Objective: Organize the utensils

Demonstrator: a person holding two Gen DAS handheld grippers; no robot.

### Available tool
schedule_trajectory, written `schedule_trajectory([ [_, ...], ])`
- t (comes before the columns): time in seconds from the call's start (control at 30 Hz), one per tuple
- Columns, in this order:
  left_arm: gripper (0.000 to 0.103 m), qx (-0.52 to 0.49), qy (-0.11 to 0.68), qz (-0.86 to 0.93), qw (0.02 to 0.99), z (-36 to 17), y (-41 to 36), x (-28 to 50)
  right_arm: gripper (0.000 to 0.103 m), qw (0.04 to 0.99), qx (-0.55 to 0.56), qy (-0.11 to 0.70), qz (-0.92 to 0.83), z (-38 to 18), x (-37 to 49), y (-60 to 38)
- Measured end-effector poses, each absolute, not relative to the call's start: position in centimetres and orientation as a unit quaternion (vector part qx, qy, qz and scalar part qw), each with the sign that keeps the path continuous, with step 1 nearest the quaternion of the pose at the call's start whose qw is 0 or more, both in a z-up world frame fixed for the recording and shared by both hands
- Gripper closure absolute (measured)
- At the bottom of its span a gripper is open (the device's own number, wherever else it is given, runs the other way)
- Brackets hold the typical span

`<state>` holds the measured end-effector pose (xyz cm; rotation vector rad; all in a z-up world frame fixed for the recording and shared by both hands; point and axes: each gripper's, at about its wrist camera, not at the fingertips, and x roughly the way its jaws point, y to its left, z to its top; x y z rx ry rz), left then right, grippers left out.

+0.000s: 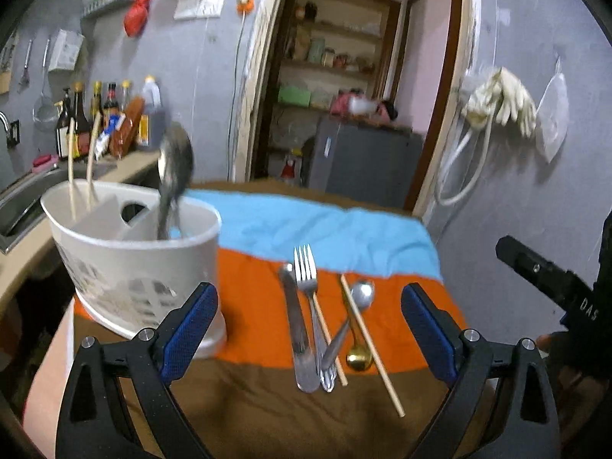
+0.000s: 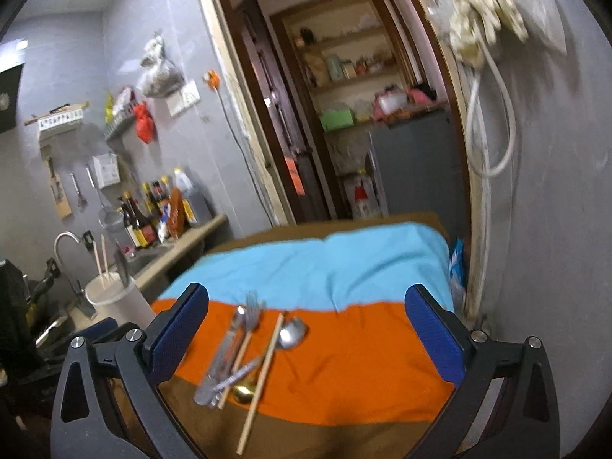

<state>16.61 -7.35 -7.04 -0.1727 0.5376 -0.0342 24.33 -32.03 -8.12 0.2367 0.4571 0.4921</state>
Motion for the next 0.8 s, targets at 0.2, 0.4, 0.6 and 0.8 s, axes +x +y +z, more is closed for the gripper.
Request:
schedule_trajectory([
  [0.2, 0.027, -0.088, 0.310, -0.006, 0.947, -9.7, -7.8, 19.0, 0.023, 0.918, 0.112, 0.283, 0.254, -10.7, 26.1, -31.3],
  [0.4, 0.058, -0.096, 0.373, 0.005, 0.923, -12.6, -7.5, 21.3, 0.048, 0.894, 0.106, 0.330, 0.284, -12.6, 27.5, -29.6],
  [0.6, 0.075, -0.124, 0.421, -0.004, 0.898, -14.2, -6.7, 23.1, 0.067, 0.872, 0.089, 0.369, 0.309, -13.8, 28.5, -27.9],
  [0.8, 0.076, -0.141, 0.433, -0.012, 0.890, -14.7, -6.5, 24.3, 0.074, 0.848, 0.070, 0.402, 0.339, -14.7, 29.2, -26.3],
])
